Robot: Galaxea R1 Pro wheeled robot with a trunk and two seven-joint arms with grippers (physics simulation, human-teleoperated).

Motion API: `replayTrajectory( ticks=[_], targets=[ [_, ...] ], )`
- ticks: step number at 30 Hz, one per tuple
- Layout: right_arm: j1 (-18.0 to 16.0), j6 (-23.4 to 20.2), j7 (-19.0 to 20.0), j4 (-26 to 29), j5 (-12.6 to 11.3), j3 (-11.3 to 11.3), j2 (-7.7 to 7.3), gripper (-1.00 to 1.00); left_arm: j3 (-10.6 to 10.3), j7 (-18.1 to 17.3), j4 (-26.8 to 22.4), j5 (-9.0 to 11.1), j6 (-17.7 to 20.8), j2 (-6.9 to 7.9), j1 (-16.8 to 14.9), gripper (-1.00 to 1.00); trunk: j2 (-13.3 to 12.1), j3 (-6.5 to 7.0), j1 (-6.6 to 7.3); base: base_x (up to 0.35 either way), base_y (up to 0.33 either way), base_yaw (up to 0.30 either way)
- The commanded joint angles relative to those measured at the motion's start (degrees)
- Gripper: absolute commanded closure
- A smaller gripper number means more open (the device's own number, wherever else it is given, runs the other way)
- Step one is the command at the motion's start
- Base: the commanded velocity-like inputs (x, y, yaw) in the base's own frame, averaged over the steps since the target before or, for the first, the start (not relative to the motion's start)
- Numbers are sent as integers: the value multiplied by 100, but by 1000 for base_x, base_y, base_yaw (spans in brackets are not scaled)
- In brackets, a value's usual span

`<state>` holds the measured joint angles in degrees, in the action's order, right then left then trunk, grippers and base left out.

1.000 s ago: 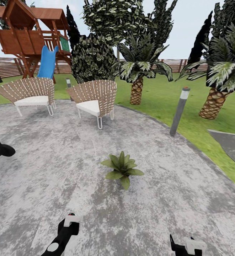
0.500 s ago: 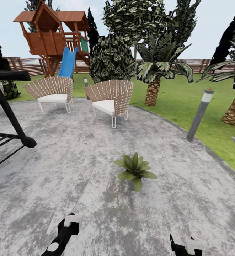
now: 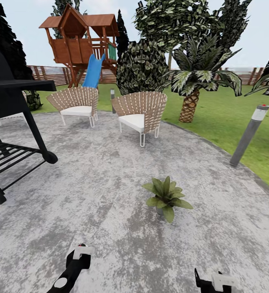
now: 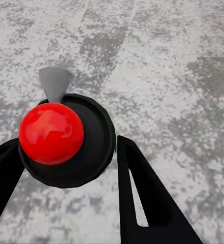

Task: Pick up the pesticide atomizer in the garden and spray insectifuge to fully cover both potted plants in the garden.

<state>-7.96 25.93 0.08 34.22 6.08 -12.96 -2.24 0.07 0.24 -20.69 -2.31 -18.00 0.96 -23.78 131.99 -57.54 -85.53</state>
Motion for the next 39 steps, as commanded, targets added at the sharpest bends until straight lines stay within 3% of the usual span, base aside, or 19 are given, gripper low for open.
replayTrajectory(
  ticks=[1, 17, 28, 39],
  targets=[
    [-3, 17, 1, -3, 60, -27, 4, -100, 2, 2, 4, -24, -19, 1, -3, 100, 2, -5, 1, 0, 122, 20],
    [-4, 17, 1, -3, 57, -27, 4, -100, 2, 2, 4, -24, -19, 1, -2, 100, 2, 49, 1, 0, 282, -163],
    [-4, 17, 1, 6, 52, -31, 4, -100, 2, 2, 5, -24, -19, 1, -3, 100, 2, 55, 1, 0, 289, -30],
    [-4, 17, 1, -2, 51, -32, 4, -100, 2, 2, 4, -24, -19, 1, -4, 100, 2, 97, 1, 122, 171, -250]
  ],
)
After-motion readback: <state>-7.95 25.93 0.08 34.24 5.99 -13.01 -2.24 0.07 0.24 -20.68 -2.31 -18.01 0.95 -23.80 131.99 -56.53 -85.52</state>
